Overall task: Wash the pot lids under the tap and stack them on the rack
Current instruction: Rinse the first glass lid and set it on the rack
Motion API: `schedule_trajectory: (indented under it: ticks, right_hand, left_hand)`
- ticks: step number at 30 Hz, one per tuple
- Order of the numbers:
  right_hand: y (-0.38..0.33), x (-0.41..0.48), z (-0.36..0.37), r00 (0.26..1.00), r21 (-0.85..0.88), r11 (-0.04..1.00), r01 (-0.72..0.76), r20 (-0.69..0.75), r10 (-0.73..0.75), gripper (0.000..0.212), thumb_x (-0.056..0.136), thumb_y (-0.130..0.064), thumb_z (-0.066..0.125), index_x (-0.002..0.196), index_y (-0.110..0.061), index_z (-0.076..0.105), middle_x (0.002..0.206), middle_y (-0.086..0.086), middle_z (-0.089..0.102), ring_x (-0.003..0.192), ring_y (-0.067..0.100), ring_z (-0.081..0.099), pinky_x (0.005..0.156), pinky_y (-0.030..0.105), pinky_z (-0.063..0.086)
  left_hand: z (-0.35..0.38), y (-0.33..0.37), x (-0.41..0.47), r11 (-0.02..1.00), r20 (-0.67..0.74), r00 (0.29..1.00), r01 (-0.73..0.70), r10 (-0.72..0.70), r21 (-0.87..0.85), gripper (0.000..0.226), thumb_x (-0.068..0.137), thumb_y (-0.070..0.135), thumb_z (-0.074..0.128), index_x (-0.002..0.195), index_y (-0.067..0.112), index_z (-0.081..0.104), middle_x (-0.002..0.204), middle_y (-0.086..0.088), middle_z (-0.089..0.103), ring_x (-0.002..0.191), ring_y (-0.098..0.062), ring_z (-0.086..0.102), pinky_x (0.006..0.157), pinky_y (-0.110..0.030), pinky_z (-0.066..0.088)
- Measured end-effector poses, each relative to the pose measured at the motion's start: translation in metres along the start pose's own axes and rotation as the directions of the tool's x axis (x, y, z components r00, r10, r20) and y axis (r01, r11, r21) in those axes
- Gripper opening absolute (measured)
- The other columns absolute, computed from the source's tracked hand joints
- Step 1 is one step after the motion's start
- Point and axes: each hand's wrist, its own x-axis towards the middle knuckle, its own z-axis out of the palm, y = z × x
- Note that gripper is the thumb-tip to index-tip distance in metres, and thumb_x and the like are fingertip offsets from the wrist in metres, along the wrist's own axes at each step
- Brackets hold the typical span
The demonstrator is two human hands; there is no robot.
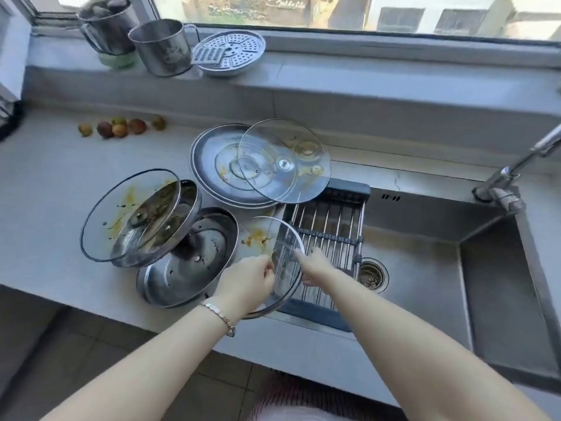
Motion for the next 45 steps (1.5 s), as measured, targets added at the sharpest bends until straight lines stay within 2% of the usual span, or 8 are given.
schedule_trajectory:
  ticks: [5, 11, 14, 19, 24, 32, 36, 45]
  right_hand:
    - [-0.001, 0.001, 0.011, 1.000, 0.302, 0.953, -0.009, 0.026, 0.001, 0.023, 0.099, -0.010, 0.031, 0.121, -0.006, 0.040, 0.082, 0.012, 0.060, 0.067, 0.021, 0.064, 0.058, 0.031, 0.058]
    - [0.018, -0.025, -0.035, 0.975, 0.253, 0.964, 0.077, -0.220, -0.020, 0.018, 0.095, -0.005, 0.031, 0.108, -0.007, 0.044, 0.071, 0.015, 0.061, 0.058, 0.025, 0.065, 0.070, 0.046, 0.058]
    - [0.025, -0.050, -0.085, 0.957, 0.208, 0.971, 0.118, -0.283, -0.055, 0.018, 0.095, -0.001, 0.032, 0.105, -0.003, 0.047, 0.071, 0.018, 0.061, 0.049, 0.017, 0.064, 0.052, 0.028, 0.057]
    - [0.042, -0.087, -0.164, 0.951, 0.227, 0.952, 0.203, -0.279, -0.137, 0.020, 0.097, -0.002, 0.034, 0.107, -0.007, 0.051, 0.075, 0.028, 0.061, 0.056, 0.029, 0.067, 0.052, 0.032, 0.058]
    - [0.066, -0.103, -0.217, 0.952, 0.225, 0.945, 0.239, -0.244, -0.183, 0.019, 0.099, -0.009, 0.037, 0.101, -0.014, 0.056, 0.070, 0.020, 0.068, 0.060, 0.030, 0.069, 0.054, 0.033, 0.058]
    - [0.123, -0.057, -0.285, 0.930, 0.204, 0.977, 0.063, -0.368, 0.017, 0.032, 0.096, -0.041, 0.040, 0.094, -0.014, 0.059, 0.086, 0.008, 0.067, 0.078, 0.022, 0.066, 0.069, 0.032, 0.054]
    - [0.122, -0.025, -0.335, 0.867, 0.241, 0.970, 0.029, -0.490, 0.095, 0.059, 0.095, -0.041, 0.044, 0.117, 0.013, 0.050, 0.119, 0.031, 0.055, 0.090, 0.033, 0.062, 0.091, 0.047, 0.049]
    - [0.091, 0.042, -0.386, 0.900, 0.372, 0.914, -0.162, -0.323, 0.291, 0.055, 0.093, -0.046, 0.040, 0.130, -0.005, 0.043, 0.107, 0.022, 0.061, 0.064, 0.027, 0.062, 0.045, 0.024, 0.048]
  left_hand:
    - [-0.011, -0.010, 0.022, 0.986, -0.039, 0.994, -0.109, 0.105, -0.125, 0.021, 0.093, 0.024, 0.042, 0.102, 0.021, 0.061, 0.100, 0.001, 0.066, 0.091, -0.020, 0.060, 0.078, -0.031, 0.047]
    - [-0.018, -0.011, 0.045, 0.957, -0.089, 0.987, -0.150, 0.131, -0.249, 0.022, 0.092, 0.018, 0.045, 0.107, 0.020, 0.061, 0.104, 0.003, 0.063, 0.091, -0.016, 0.058, 0.080, -0.031, 0.048]
    - [-0.014, 0.001, 0.061, 0.932, -0.071, 0.987, -0.158, 0.142, -0.326, 0.033, 0.092, 0.019, 0.048, 0.125, 0.015, 0.051, 0.124, -0.001, 0.052, 0.109, -0.013, 0.050, 0.092, -0.024, 0.038]
    - [-0.015, 0.048, 0.085, 0.779, 0.186, 0.982, 0.124, -0.009, -0.615, 0.077, 0.084, 0.057, 0.051, 0.143, 0.013, 0.029, 0.146, -0.009, 0.037, 0.131, -0.024, 0.040, 0.110, -0.040, 0.032]
    - [-0.008, 0.107, 0.089, 0.445, 0.575, 0.809, 0.473, 0.122, -0.760, 0.051, 0.088, 0.057, 0.044, 0.107, 0.013, 0.060, 0.100, -0.014, 0.072, 0.080, -0.025, 0.070, 0.067, -0.035, 0.059]
    - [0.038, 0.183, 0.090, 0.366, 0.462, 0.887, 0.435, -0.016, -0.823, 0.052, 0.088, 0.053, 0.047, 0.099, 0.005, 0.063, 0.080, -0.015, 0.074, 0.059, -0.020, 0.066, 0.056, -0.028, 0.056]
    - [0.051, 0.208, 0.095, 0.269, 0.384, 0.909, 0.416, -0.164, -0.869, 0.051, 0.088, 0.050, 0.050, 0.098, 0.001, 0.064, 0.068, -0.013, 0.070, 0.049, -0.018, 0.063, 0.048, -0.026, 0.054]
    - [0.055, 0.246, 0.112, 0.093, 0.267, 0.912, 0.309, -0.313, -0.947, 0.045, 0.091, 0.049, 0.046, 0.093, 0.006, 0.062, 0.072, -0.016, 0.072, 0.052, -0.018, 0.066, 0.045, -0.023, 0.055]
